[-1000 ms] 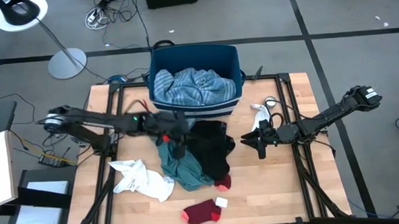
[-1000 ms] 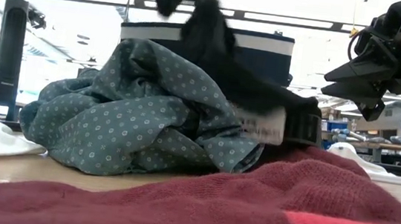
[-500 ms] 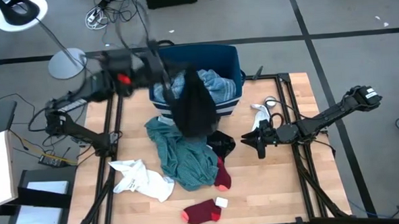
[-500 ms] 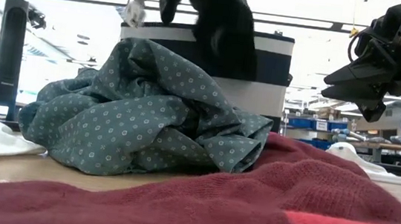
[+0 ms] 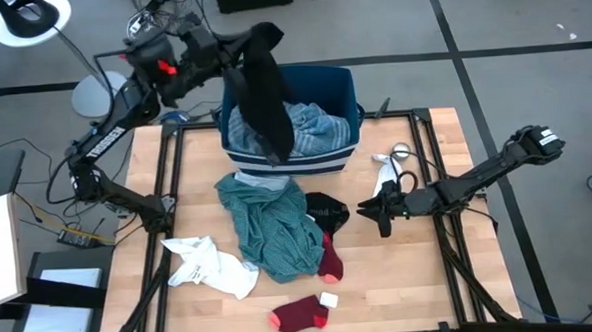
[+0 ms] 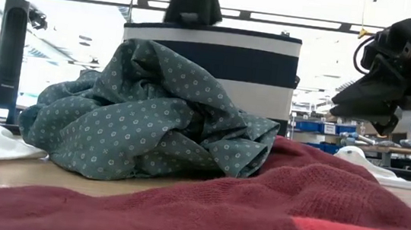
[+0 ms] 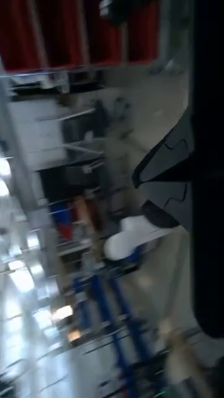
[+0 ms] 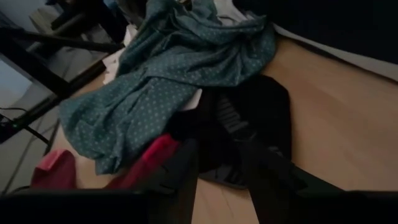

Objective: Sort clothes
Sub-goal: Put the black boxer into the blue laundry bin, then put the green shirt into the blue laundry bin

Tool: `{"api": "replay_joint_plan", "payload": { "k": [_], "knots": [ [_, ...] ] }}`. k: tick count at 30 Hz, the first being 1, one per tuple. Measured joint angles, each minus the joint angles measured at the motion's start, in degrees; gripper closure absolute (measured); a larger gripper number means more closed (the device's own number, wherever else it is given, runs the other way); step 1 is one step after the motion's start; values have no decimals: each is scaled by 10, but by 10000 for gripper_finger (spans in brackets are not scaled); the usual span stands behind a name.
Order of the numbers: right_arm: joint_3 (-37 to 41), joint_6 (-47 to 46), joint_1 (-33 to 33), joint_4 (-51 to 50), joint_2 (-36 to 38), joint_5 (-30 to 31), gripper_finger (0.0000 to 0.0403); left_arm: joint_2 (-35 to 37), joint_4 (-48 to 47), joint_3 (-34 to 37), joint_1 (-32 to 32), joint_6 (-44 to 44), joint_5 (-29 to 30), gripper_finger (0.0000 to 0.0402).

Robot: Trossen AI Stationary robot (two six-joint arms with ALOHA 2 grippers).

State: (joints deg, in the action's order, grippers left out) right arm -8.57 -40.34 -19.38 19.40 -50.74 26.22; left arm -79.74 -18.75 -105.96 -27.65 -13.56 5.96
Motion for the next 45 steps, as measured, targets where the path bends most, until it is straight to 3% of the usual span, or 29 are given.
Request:
{"api": "replay_joint_plan", "payload": {
  "k": [6, 13, 18, 22, 24, 27, 30, 38, 45],
  "knots": [
    [0, -1, 1, 22, -27, 1, 275, -2, -141, 61, 0, 41, -13, 384],
    [0, 0, 1, 43, -30, 1, 275, -4, -201, 162, -1, 65, -107, 305],
    [0, 0, 1, 46, -30, 1, 275, -1, -228, 159, -1, 77, -122, 264],
    [0, -26, 1, 47, -30, 1, 275, 24, -275, 143, 20, 74, -135, 260],
    [0, -30, 1, 53, -30, 1, 275, 45, -284, 150, 37, 70, -171, 260],
    [0, 6, 1, 81, -30, 1, 275, 94, -280, 189, 63, 71, -218, 260],
    [0, 49, -2, 121, -31, 1, 275, 168, -217, 274, 86, 93, -214, 260],
    [-33, 100, -19, 146, -53, -1, 278, 404, -68, 555, 140, 172, -134, 259],
    [-188, 222, -24, 76, -141, -5, 282, 552, -47, 702, 204, 229, -44, 259]
  ]
}}
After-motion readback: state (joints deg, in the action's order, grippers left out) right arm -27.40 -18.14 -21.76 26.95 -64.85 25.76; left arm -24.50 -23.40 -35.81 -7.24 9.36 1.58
